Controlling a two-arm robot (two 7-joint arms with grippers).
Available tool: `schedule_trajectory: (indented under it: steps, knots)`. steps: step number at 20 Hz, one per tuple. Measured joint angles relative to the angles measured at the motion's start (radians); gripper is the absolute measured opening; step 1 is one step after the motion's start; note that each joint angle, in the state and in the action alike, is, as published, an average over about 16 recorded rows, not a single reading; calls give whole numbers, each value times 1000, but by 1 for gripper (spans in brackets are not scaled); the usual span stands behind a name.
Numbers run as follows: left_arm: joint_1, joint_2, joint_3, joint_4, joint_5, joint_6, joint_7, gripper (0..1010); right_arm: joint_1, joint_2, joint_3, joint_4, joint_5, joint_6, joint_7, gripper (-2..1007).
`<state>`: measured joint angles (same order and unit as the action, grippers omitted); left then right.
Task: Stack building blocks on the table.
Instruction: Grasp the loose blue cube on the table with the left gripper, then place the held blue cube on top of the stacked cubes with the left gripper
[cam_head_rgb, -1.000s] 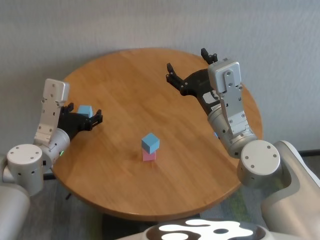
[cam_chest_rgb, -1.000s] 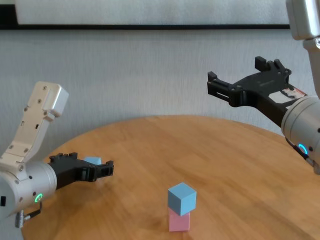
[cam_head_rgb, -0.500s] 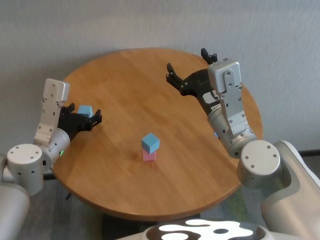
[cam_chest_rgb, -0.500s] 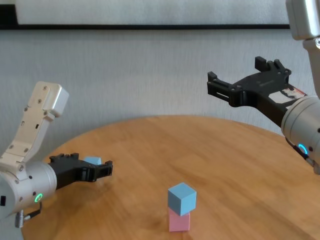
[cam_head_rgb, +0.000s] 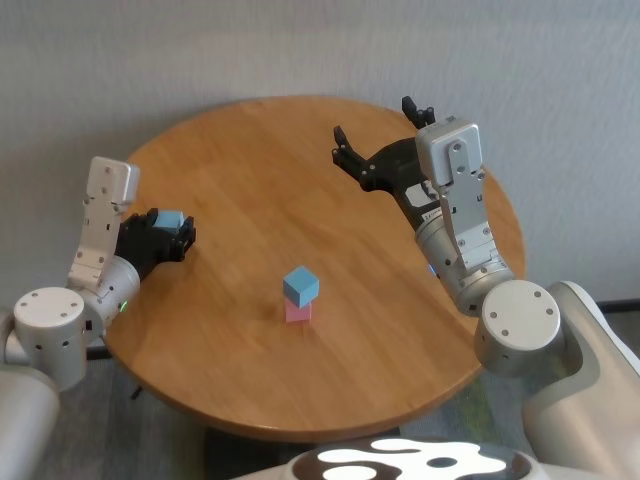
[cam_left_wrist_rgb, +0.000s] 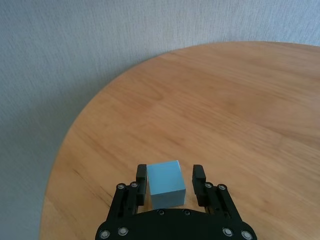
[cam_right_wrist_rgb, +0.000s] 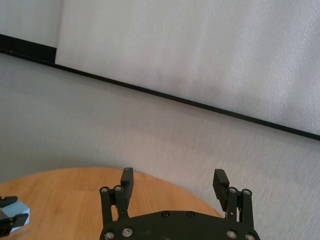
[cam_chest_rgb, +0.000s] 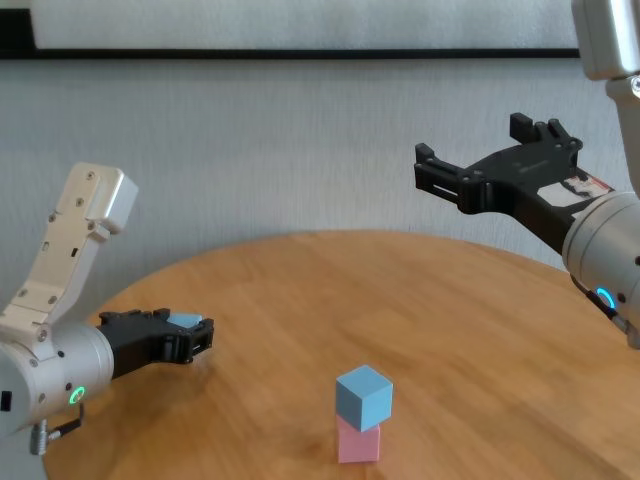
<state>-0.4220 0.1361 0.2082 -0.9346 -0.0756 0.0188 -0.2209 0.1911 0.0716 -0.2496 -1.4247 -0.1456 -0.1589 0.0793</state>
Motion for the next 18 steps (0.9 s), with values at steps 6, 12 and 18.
schedule_trajectory:
  steps: [6, 12, 18]
  knots:
    - [0, 0, 0, -1, 0, 1, 0, 477, 0, 0, 0, 0, 0, 0, 0, 1005]
    - [0, 1, 1, -2, 0, 2, -1, 407, 0, 0, 0, 0, 0, 0, 0, 1005]
    - [13, 9, 2, -40, -4, 0, -20, 401, 0, 0, 0, 0, 0, 0, 0, 1005]
